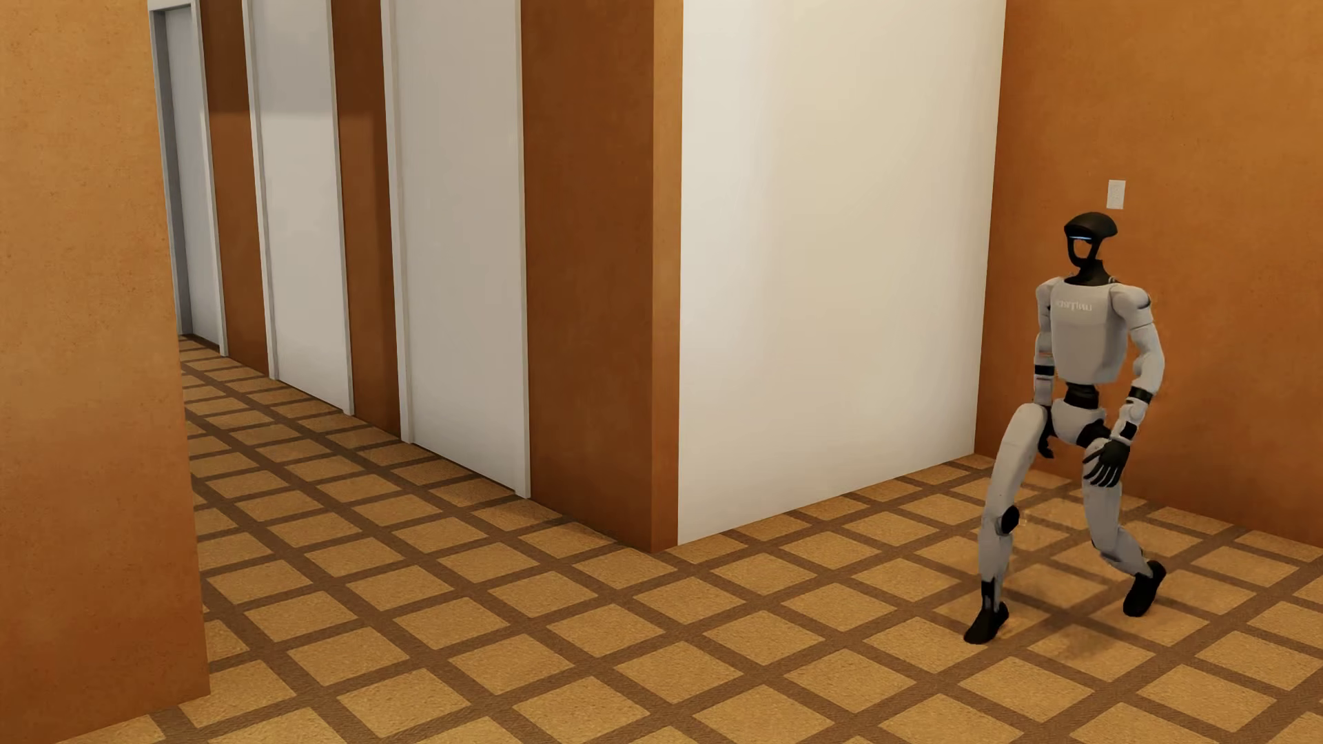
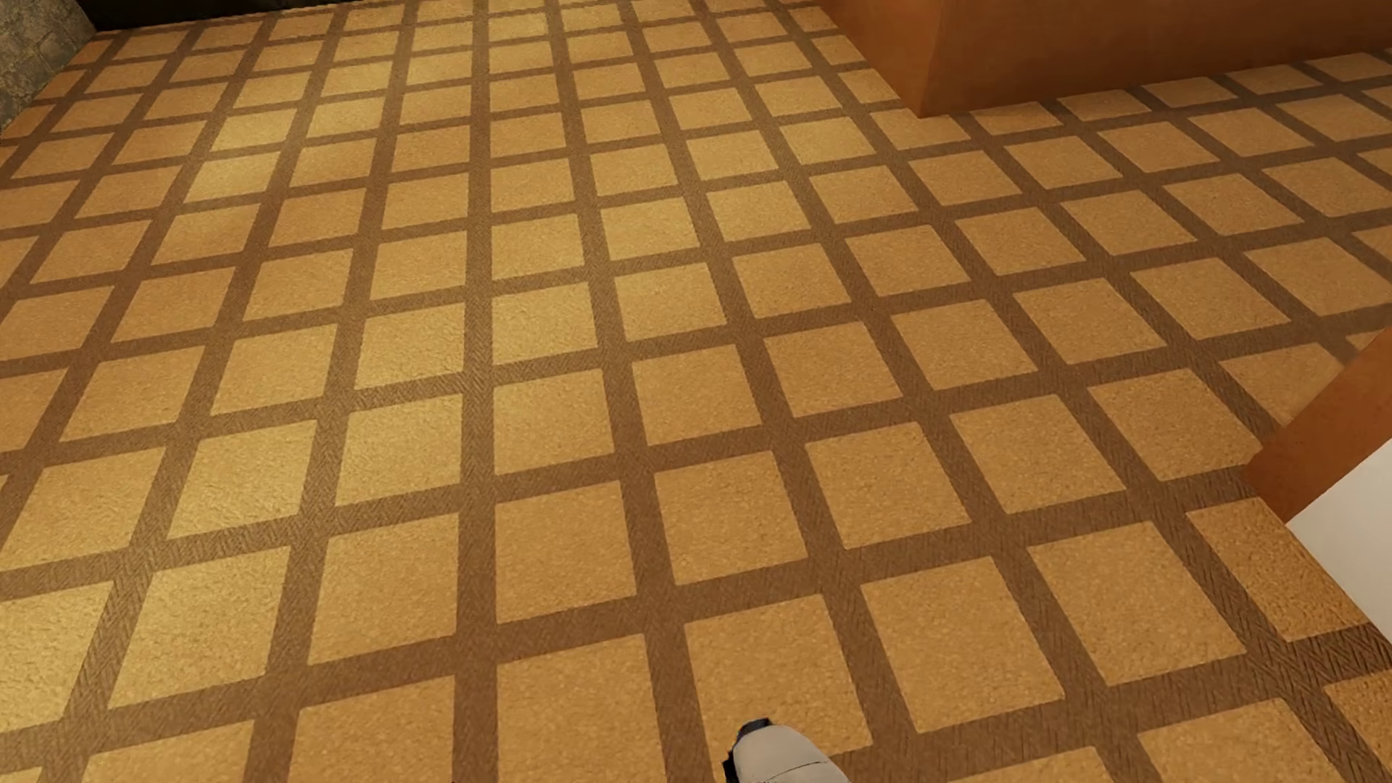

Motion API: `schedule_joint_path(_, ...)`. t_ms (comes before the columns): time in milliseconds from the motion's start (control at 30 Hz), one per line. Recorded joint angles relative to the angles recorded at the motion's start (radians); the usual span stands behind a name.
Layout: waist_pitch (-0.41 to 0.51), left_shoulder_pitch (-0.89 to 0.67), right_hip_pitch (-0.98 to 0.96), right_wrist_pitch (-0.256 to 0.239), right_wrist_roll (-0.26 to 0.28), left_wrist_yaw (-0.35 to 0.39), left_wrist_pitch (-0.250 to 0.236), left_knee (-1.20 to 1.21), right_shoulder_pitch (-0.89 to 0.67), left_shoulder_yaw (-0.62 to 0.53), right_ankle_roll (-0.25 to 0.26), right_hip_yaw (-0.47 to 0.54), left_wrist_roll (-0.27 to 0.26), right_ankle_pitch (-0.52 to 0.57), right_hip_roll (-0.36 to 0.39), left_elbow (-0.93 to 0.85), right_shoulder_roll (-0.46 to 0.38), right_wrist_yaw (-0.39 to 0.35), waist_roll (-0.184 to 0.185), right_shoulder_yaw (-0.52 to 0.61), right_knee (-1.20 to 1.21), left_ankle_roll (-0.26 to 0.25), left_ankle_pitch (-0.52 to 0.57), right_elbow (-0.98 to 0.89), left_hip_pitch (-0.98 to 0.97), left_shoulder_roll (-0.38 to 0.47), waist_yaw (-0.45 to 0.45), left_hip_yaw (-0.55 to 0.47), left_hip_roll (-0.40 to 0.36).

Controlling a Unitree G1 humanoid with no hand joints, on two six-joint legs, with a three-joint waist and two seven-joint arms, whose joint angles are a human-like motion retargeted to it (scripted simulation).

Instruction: Avoid the corner

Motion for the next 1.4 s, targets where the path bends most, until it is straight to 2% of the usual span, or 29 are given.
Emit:
schedule_joint_path(67,-0.01,0.063,0.097,0.0,0.0,0.0,0.0,0.373,-0.001,-0.034,0.0,0.0,0.0,-0.02,0.062,0.052,0.007,0.0,0.014,-0.027,0.063,0.0,0.33,0.015,-0.136,-0.022,0.055,0.0,0.035)
schedule_joint_path(100,0.002,0.081,0.178,0.0,0.0,0.0,0.0,0.575,-0.015,-0.08,0.0,0.0,0.0,-0.07,0.085,0.066,-0.002,0.0,0.022,-0.025,0.053,0.0,0.254,-0.013,-0.228,-0.021,0.089,0.0,0.056)
schedule_joint_path(133,0.013,0.101,0.279,0.0,0.0,0.0,0.0,0.689,-0.036,-0.101,0.0,0.0,0.0,-0.145,0.084,0.07,-0.003,0.0,0.013,-0.034,0.022,0.0,0.087,-0.028,-0.317,-0.02,0.141,0.0,0.064)
schedule_joint_path(167,0.017,0.117,0.374,0.0,0.0,0.0,0.0,0.723,-0.068,-0.117,0.0,0.0,0.0,-0.213,0.067,0.087,-0.006,0.0,-0.018,-0.021,-0.019,0.0,-0.024,-0.049,-0.41,-0.012,0.204,0.0,0.05)
schedule_joint_path(267,0.007,0.18,0.637,0.0,0.0,0.0,0.0,0.386,-0.171,-0.105,0.0,0.0,0.0,-0.442,0.016,0.119,-0.04,0.0,-0.082,-0.026,-0.16,0.0,-0.062,-0.139,-0.599,0.007,0.369,0.0,0.05)
schedule_joint_path(367,-0.031,0.204,0.81,0.0,0.0,0.0,0.0,-0.109,-0.273,-0.122,0.0,0.0,0.0,-0.639,-0.009,0.154,-0.055,0.0,-0.103,-0.125,-0.222,0.0,0.158,-0.166,-0.678,0.023,0.444,0.0,0.062)
schedule_joint_path(400,-0.046,0.205,0.842,0.0,0.0,0.0,0.0,-0.523,-0.294,-0.118,0.0,0.0,0.0,-0.653,-0.007,0.168,-0.054,0.0,-0.112,-0.168,-0.222,0.0,0.252,-0.169,-0.719,0.025,0.444,0.0,0.063)
schedule_joint_path(433,-0.047,0.204,0.871,0.0,0.0,0.0,0.0,-0.187,-0.304,-0.134,0.0,0.0,0.0,-0.628,-0.028,0.167,-0.07,0.0,-0.119,-0.175,-0.2,0.0,0.172,-0.195,-0.759,0.03,0.47,0.0,0.063)
schedule_joint_path(467,-0.035,0.197,0.913,0.0,0.0,0.0,0.0,-0.094,-0.283,-0.152,0.0,0.0,0.0,-0.568,-0.058,0.181,-0.071,0.0,-0.135,-0.23,-0.158,0.0,0.182,-0.221,-0.777,0.033,0.498,0.0,0.034)
schedule_joint_path(500,-0.051,0.197,0.901,0.0,0.0,0.0,0.0,-0.005,-0.262,-0.157,0.0,0.0,0.0,-0.44,-0.087,0.2,-0.052,0.0,-0.154,-0.258,-0.054,0.0,0.232,-0.206,-0.798,0.032,0.517,0.0,0.013)
schedule_joint_path(533,-0.044,0.194,0.863,0.0,0.0,0.0,0.0,0.077,-0.23,-0.155,0.0,0.0,0.0,-0.236,-0.133,0.225,-0.02,0.0,-0.187,-0.268,0.127,0.0,0.197,-0.174,-0.768,0.03,0.522,0.0,-0.037)
schedule_joint_path(567,-0.045,0.181,0.746,0.0,0.0,0.0,0.0,0.09,-0.202,-0.137,0.0,0.0,0.0,-0.074,-0.127,0.233,-0.009,0.0,-0.183,-0.253,0.384,0.0,0.143,-0.159,-0.731,0.023,0.499,0.0,-0.071)
schedule_joint_path(633,-0.006,0.161,0.509,0.0,0.0,0.0,0.0,0.043,-0.189,-0.117,0.0,0.0,0.0,-0.134,-0.141,0.179,0.005,0.0,-0.174,-0.154,0.784,0.0,0.07,-0.12,-0.564,0.018,0.438,0.0,-0.101)
schedule_joint_path(700,0.006,0.131,0.315,0.0,0.0,0.0,0.0,-0.038,-0.117,-0.123,0.0,0.0,0.0,-0.112,-0.107,0.094,0.002,0.0,-0.118,-0.131,0.688,0.0,0.045,-0.152,-0.415,0.019,0.307,0.0,-0.074)
schedule_joint_path(733,0.014,0.112,0.264,0.0,0.0,0.0,0.0,-0.073,-0.111,-0.125,0.0,0.0,0.0,-0.025,-0.093,0.056,0.018,0.0,-0.106,-0.079,0.482,0.0,0.031,-0.062,-0.331,0.033,0.257,0.0,-0.052)
schedule_joint_path(767,0.001,0.101,0.206,0.0,0.0,0.0,0.0,-0.115,-0.08,-0.1,0.0,0.0,0.0,0.019,-0.093,0.011,0.028,0.0,-0.1,-0.118,0.248,0.0,0.013,-0.035,-0.273,0.035,0.21,0.0,-0.053)
schedule_joint_path(800,-0.008,0.094,0.194,0.0,0.0,0.0,0.0,-0.155,-0.057,-0.082,0.0,0.0,0.0,-0.085,-0.082,-0.027,0.027,0.0,-0.097,-0.122,0.004,0.0,-0.019,-0.009,-0.19,0.043,0.182,0.0,-0.05)
schedule_joint_path(833,-0.026,0.082,0.196,0.0,0.0,0.0,0.0,-0.185,-0.039,-0.048,0.0,0.0,0.0,-0.436,-0.074,-0.063,0.021,0.0,-0.11,-0.093,-0.124,0.0,-0.061,-0.005,-0.129,0.055,0.168,0.0,-0.069)
schedule_joint_path(867,-0.052,0.077,0.175,0.0,0.0,0.0,0.0,-0.186,-0.017,-0.018,0.0,0.0,0.0,-0.153,-0.082,-0.089,0.01,0.0,-0.116,-0.071,-0.48,0.0,-0.119,-0.005,-0.095,0.07,0.158,0.0,-0.075)
schedule_joint_path(900,-0.06,0.071,0.155,0.0,0.0,0.0,0.0,-0.182,0.003,0.009,0.0,0.0,0.0,-0.115,-0.082,-0.09,0.005,0.0,-0.123,-0.049,-0.509,0.0,-0.155,0.006,-0.065,0.076,0.145,0.0,-0.09)
schedule_joint_path(933,-0.051,0.08,0.122,0.0,0.0,0.0,0.0,-0.153,0.013,0.044,0.0,0.0,0.0,-0.46,-0.065,-0.08,0.002,0.0,-0.11,-0.033,-0.149,0.0,-0.161,0.019,-0.035,0.07,0.129,0.0,-0.085)
schedule_joint_path(967,-0.051,0.095,0.118,0.0,0.0,0.0,0.0,-0.086,0.023,0.077,0.0,0.0,0.0,-0.344,-0.031,-0.053,-0.002,0.0,-0.095,-0.031,-0.115,0.0,-0.118,0.029,-0.019,0.061,0.124,0.0,-0.075)
schedule_joint_path(1033,-0.034,0.132,0.14,0.0,0.0,0.0,0.0,0.314,0.038,0.078,0.0,0.0,0.0,-0.061,0.065,0.025,-0.01,0.0,-0.032,-0.036,-0.041,0.0,0.21,0.058,-0.128,0.027,0.149,0.0,0.021)
schedule_joint_path(1067,-0.022,0.149,0.174,0.0,0.0,0.0,0.0,0.54,0.031,0.072,0.0,0.0,0.0,-0.038,0.097,0.048,-0.014,0.0,-0.025,-0.053,-0.008,0.0,0.197,0.051,-0.243,0.022,0.169,0.0,0.05)
schedule_joint_path(1133,0.013,0.16,0.32,0.0,0.0,0.0,0.0,0.611,0.003,0.026,0.0,0.0,0.0,-0.106,0.104,0.096,-0.018,0.0,-0.055,-0.108,-0.042,0.0,0.041,0.008,-0.447,0.02,0.217,0.0,0.056)
schedule_joint_path(1233,0.01,0.226,0.497,0.0,0.0,0.0,0.0,0.061,-0.059,0.034,0.0,0.0,0.0,-0.297,0.094,0.099,-0.033,0.0,-0.135,-0.148,-0.092,0.0,0.054,-0.103,-0.571,0.047,0.357,0.0,0.049)
schedule_joint_path(1300,-0.025,0.273,0.551,0.0,0.0,0.0,0.0,-0.18,-0.096,0.034,0.0,0.0,0.0,-0.425,0.078,0.106,-0.055,0.0,-0.164,-0.217,-0.088,0.0,0.575,-0.169,-0.632,0.046,0.384,0.0,0.071)
schedule_joint_path(1333,-0.03,0.299,0.601,0.0,0.0,0.0,0.0,-0.147,-0.107,0.026,0.0,0.0,0.0,-0.495,0.077,0.108,-0.071,0.0,-0.158,-0.239,-0.07,0.0,0.647,-0.197,-0.648,0.044,0.404,0.0,0.098)
schedule_joint_path(1400,-0.017,0.308,0.64,0.0,0.0,0.0,0.0,-0.022,-0.12,0.009,0.0,0.0,0.0,-0.486,0.06,0.126,-0.075,0.0,-0.179,-0.264,0.054,0.0,0.369,-0.225,-0.603,0.047,0.452,0.0,0.082)
